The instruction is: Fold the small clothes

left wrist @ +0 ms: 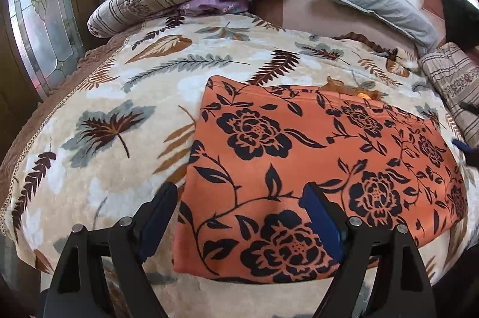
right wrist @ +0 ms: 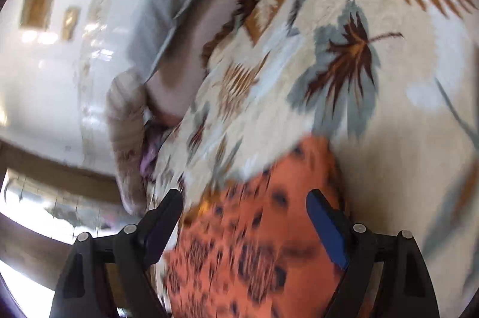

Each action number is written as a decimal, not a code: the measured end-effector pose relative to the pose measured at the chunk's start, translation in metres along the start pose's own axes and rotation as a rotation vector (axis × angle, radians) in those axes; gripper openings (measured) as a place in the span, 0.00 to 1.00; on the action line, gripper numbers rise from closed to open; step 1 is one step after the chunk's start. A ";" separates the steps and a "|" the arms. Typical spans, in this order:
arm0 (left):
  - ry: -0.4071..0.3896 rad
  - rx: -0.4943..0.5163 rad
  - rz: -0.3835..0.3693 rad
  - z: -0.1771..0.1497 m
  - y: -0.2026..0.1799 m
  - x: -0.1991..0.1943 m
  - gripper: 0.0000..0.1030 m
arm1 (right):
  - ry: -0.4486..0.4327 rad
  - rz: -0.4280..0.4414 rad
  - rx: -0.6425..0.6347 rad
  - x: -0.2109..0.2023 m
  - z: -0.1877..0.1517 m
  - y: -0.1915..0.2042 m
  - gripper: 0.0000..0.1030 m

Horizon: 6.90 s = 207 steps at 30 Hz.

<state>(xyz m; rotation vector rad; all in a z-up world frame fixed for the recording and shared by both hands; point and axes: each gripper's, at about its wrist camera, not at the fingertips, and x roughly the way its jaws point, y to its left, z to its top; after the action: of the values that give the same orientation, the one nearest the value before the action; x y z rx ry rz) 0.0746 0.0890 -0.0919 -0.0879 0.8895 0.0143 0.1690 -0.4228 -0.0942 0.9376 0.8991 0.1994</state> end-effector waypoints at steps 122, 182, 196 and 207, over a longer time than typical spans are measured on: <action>0.086 0.187 -0.051 -0.003 -0.100 0.046 0.93 | -0.088 -0.225 0.063 -0.015 -0.094 -0.031 0.36; -0.119 -0.407 0.033 -0.003 0.201 -0.043 0.96 | 0.237 -0.147 -0.953 0.167 -0.349 0.257 0.83; 0.232 -0.255 -0.200 -0.017 0.093 0.016 0.35 | 0.076 -0.050 -0.576 0.053 -0.273 0.154 0.83; 0.098 -0.087 -0.035 0.005 0.062 -0.031 0.58 | 0.154 0.078 -0.327 0.050 -0.228 0.119 0.83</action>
<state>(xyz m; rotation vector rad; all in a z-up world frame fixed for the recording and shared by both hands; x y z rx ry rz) 0.0561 0.1516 -0.0690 -0.1870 0.9852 0.0159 0.0574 -0.1863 -0.0937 0.6584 0.9377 0.4761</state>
